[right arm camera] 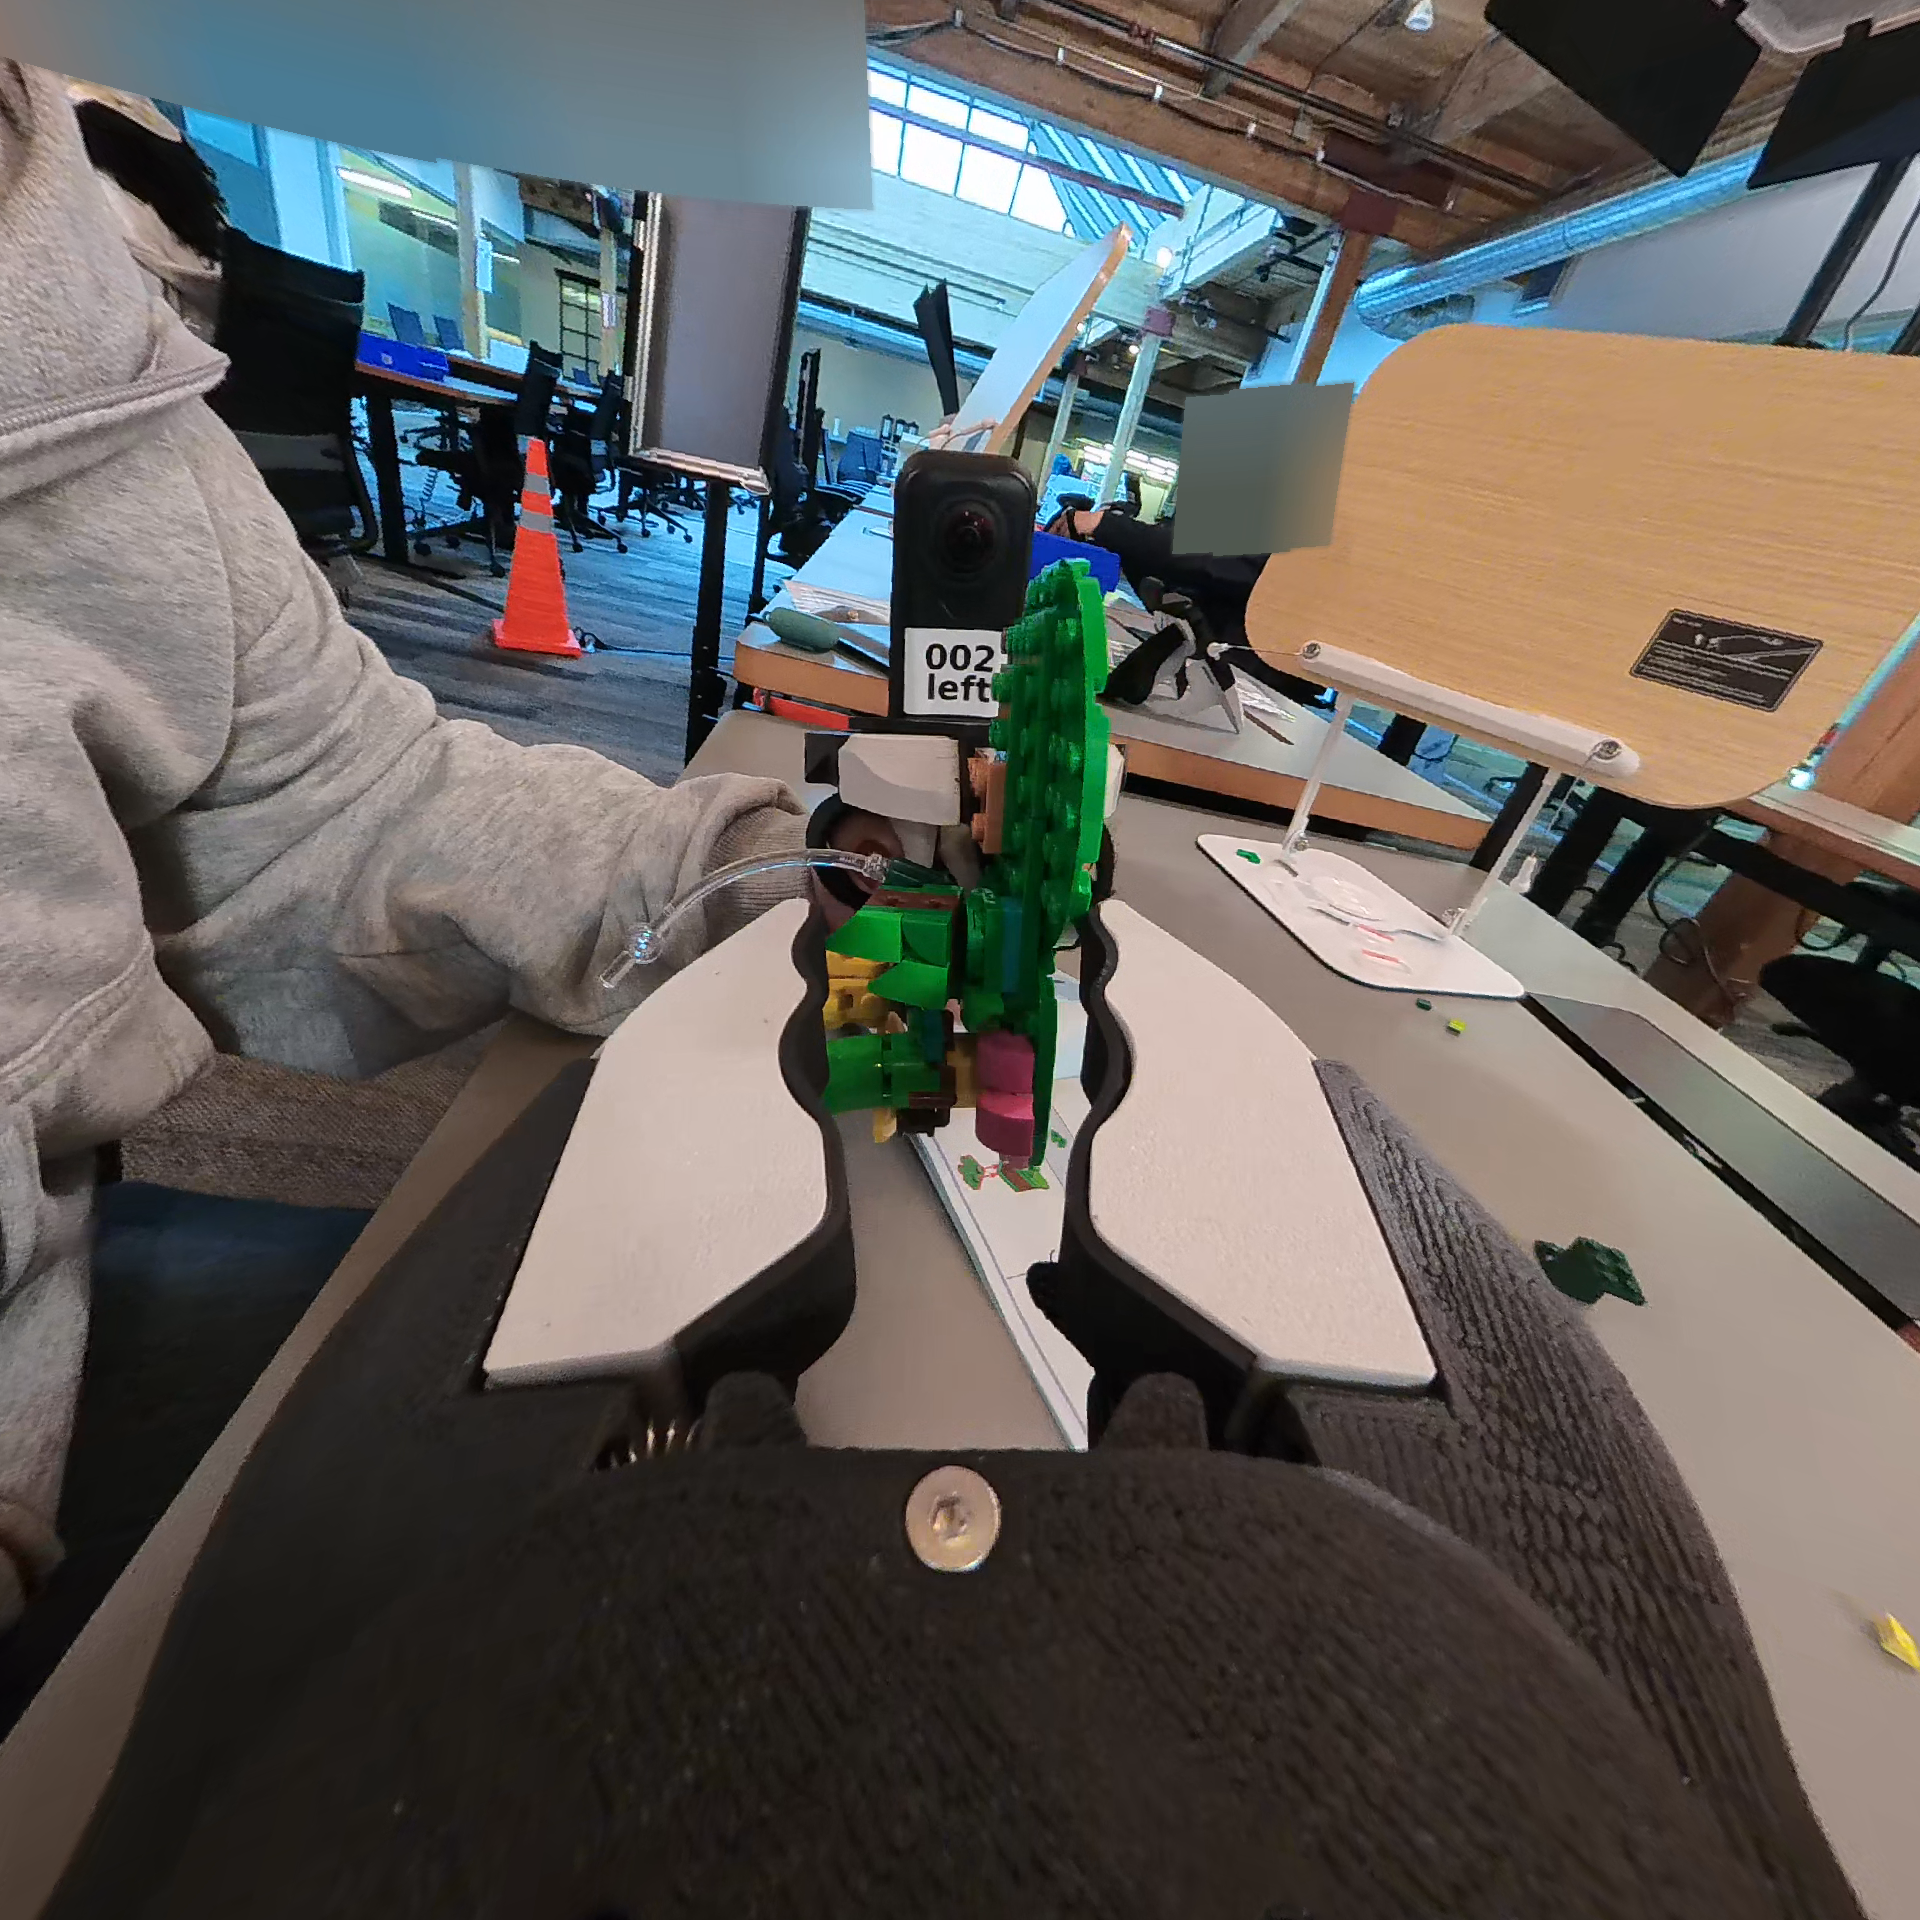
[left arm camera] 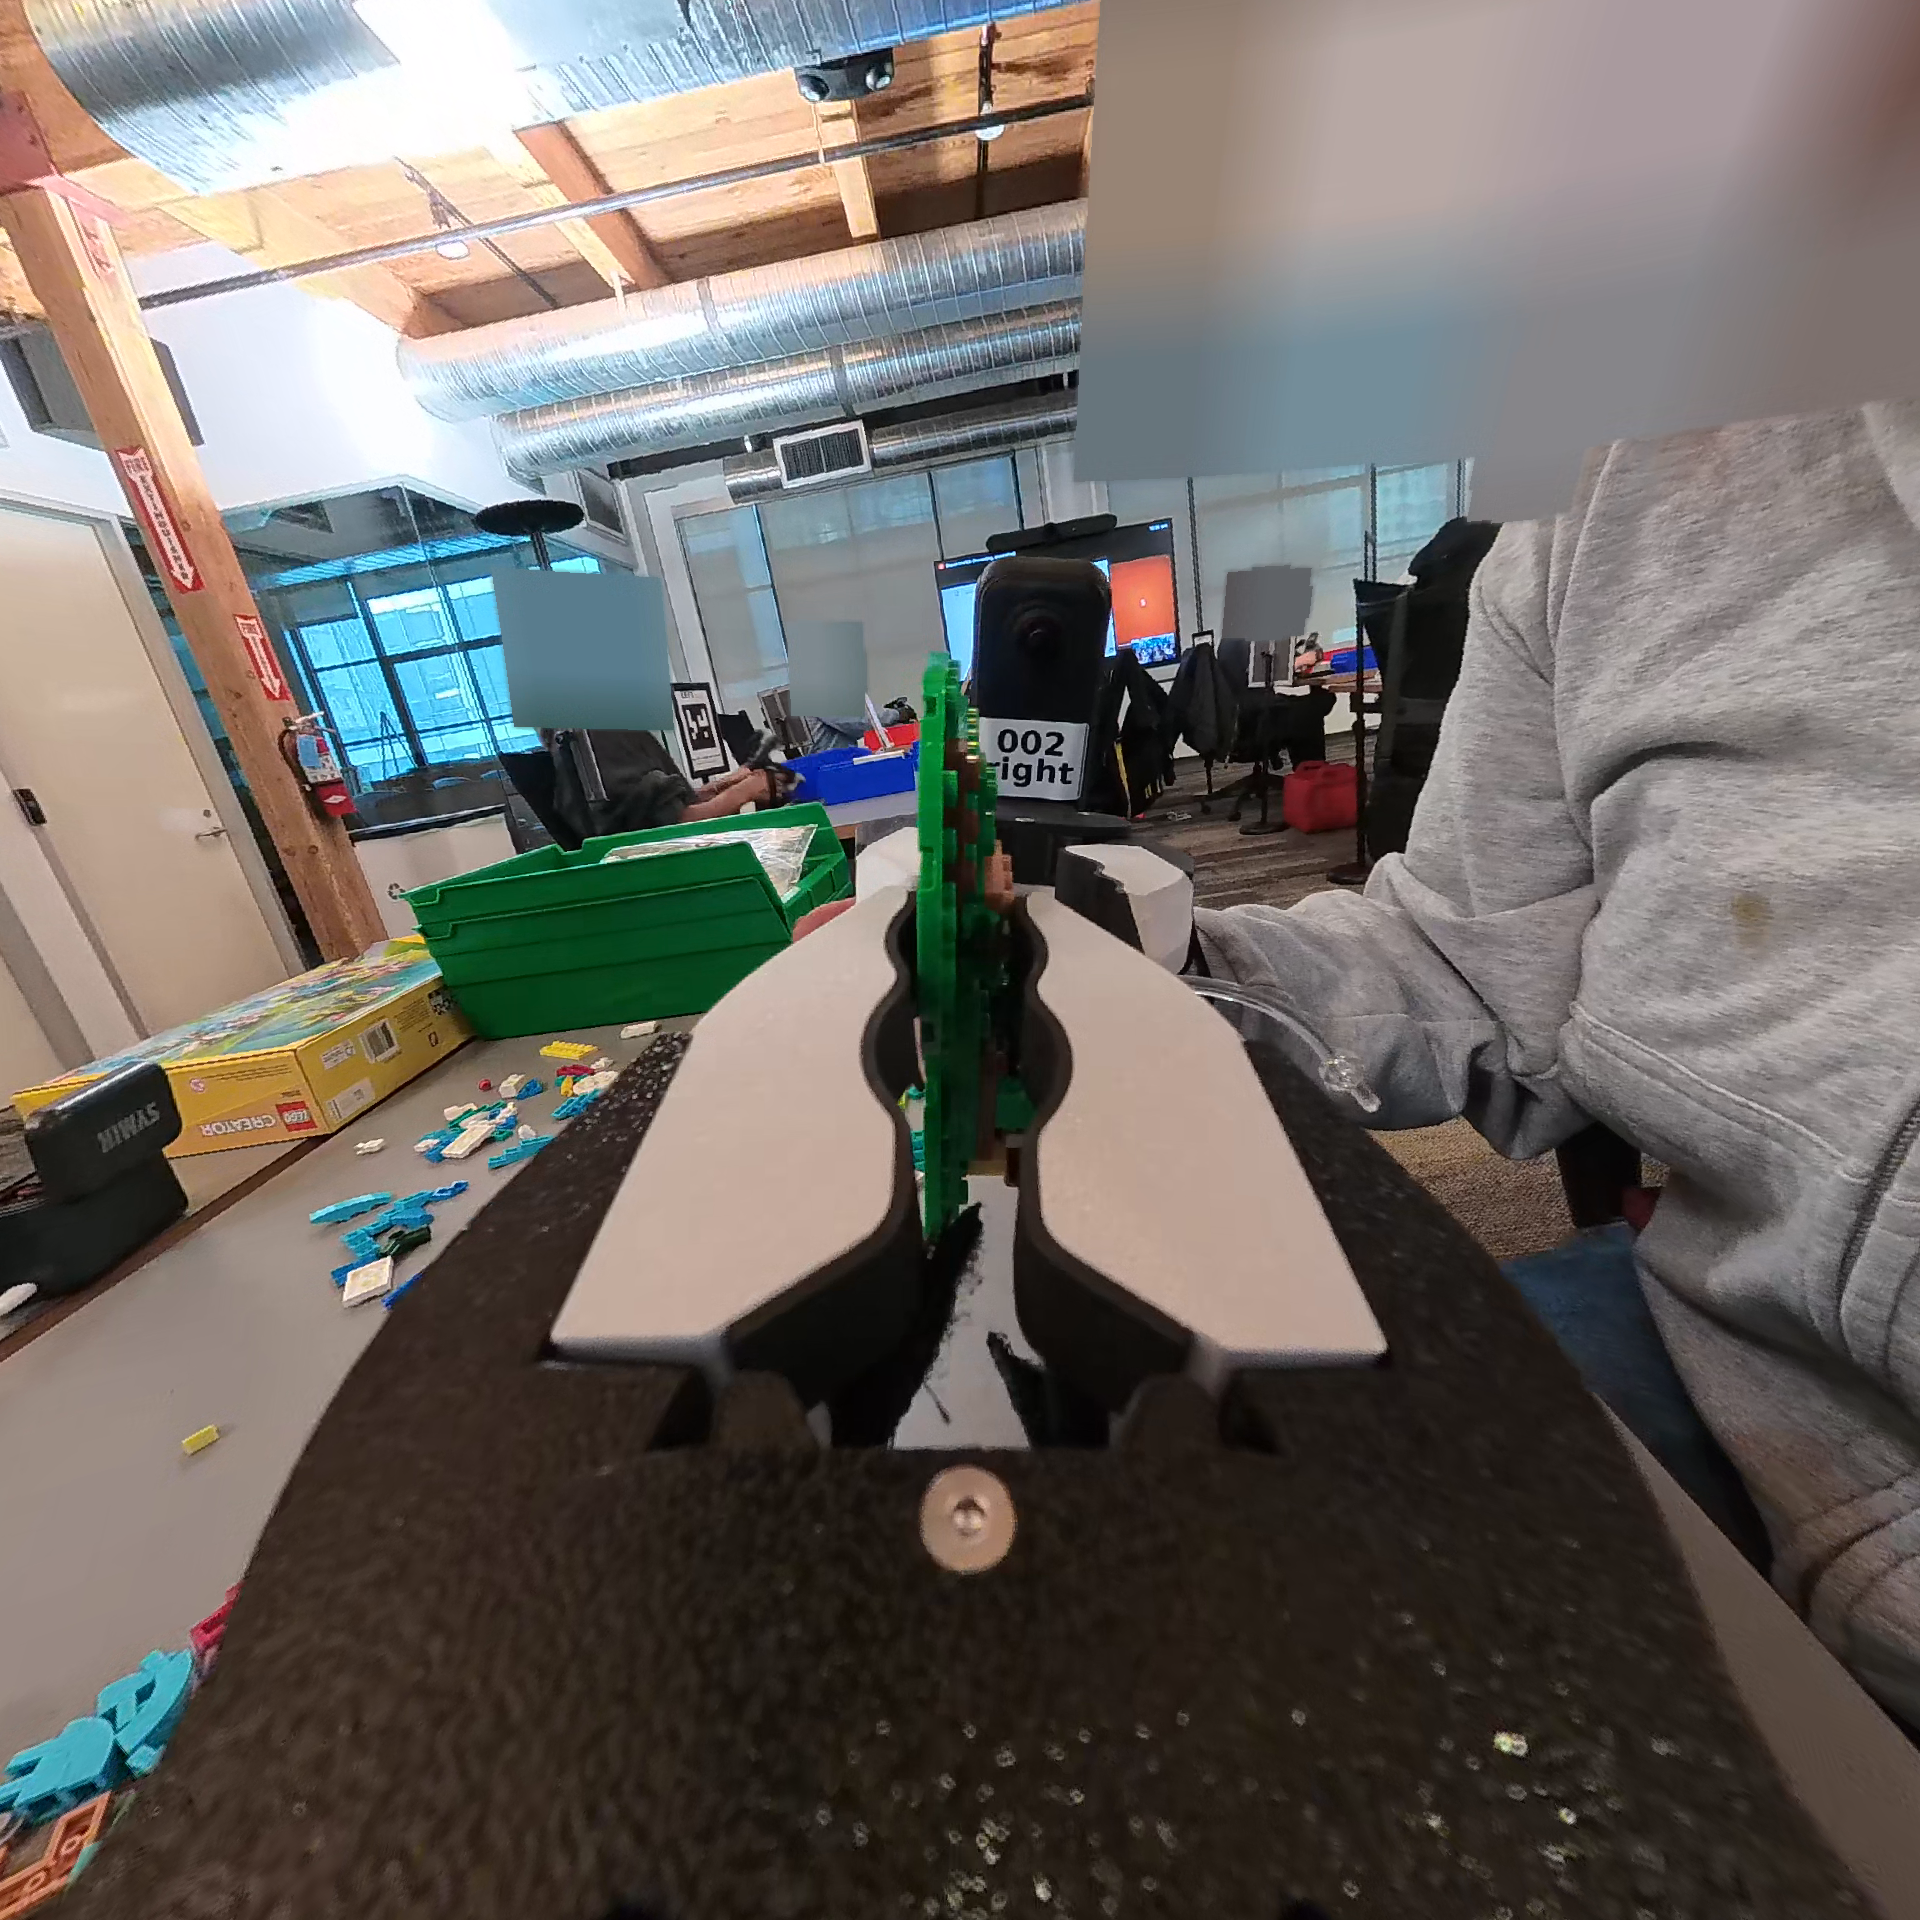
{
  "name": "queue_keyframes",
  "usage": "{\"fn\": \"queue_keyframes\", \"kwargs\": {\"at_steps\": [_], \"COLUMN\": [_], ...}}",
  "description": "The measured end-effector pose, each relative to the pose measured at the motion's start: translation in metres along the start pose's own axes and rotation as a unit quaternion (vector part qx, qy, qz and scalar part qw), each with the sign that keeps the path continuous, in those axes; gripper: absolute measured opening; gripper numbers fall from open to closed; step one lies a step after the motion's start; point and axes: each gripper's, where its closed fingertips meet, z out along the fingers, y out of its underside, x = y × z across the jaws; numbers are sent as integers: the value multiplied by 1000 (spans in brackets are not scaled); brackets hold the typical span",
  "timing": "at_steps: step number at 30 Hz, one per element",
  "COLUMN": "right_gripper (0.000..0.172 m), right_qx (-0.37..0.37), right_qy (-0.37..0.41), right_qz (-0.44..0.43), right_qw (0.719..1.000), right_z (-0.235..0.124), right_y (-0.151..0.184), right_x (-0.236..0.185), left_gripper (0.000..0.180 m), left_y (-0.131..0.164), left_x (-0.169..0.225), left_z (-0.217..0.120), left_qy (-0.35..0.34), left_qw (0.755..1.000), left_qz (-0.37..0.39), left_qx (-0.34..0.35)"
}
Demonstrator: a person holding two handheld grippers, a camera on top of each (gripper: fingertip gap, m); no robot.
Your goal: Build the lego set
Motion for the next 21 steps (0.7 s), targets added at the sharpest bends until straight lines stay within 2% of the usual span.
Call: {"fn": "queue_keyframes", "kwargs": {"at_steps": [8, 13, 21], "right_gripper": [49, 51, 32], "right_qx": [15, 33, 51], "right_qy": [6, 4, 13], "right_qz": [-6, 26, 9], "right_qw": [1000, 999, 999], "right_z": [-3, -15, -22], "right_y": [-4, -11, -20], "right_x": [2, 9, 10], "left_gripper": [15, 15, 15], "left_y": [0, 1, 9], "left_x": [1, 0, 3], "left_z": [2, 2, 4], "left_qy": [3, 3, 0], "left_qw": [1000, 1000, 998], "left_qz": [4, 5, 51], "left_qx": [0, -3, -36]}}
